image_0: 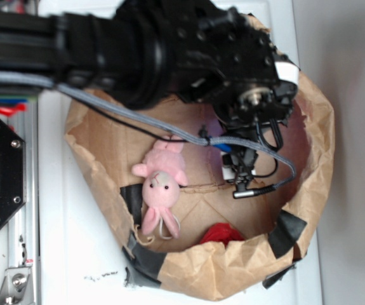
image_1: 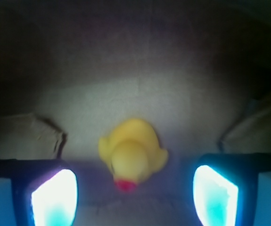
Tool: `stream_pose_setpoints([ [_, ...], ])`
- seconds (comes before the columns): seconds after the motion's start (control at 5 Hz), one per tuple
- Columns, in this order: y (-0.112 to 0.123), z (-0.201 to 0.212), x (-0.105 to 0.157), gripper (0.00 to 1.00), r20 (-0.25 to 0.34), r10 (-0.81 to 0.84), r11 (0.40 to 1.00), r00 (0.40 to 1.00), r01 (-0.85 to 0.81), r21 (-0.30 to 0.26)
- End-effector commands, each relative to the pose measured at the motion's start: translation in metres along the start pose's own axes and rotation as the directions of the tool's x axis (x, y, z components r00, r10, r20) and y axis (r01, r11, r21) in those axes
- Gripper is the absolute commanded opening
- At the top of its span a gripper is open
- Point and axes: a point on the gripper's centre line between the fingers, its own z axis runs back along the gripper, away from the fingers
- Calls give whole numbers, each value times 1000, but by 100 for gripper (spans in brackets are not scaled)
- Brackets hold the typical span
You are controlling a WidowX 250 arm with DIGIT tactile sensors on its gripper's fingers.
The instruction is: Grab the yellow duck.
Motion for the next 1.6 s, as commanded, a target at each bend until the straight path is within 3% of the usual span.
stream_pose_setpoints([
  [0.0, -6, -4, 32, 100, 46, 5, 1000, 999, -5, -16],
  [0.4, -13, -25, 31, 100, 16, -9, 1000, 1000, 9, -1],
  [0.6, -9, -35, 25, 0, 12, 17, 1000, 1000, -17, 4],
  [1.4, -8, -41, 38, 0, 63, -14, 1000, 998, 15, -13],
])
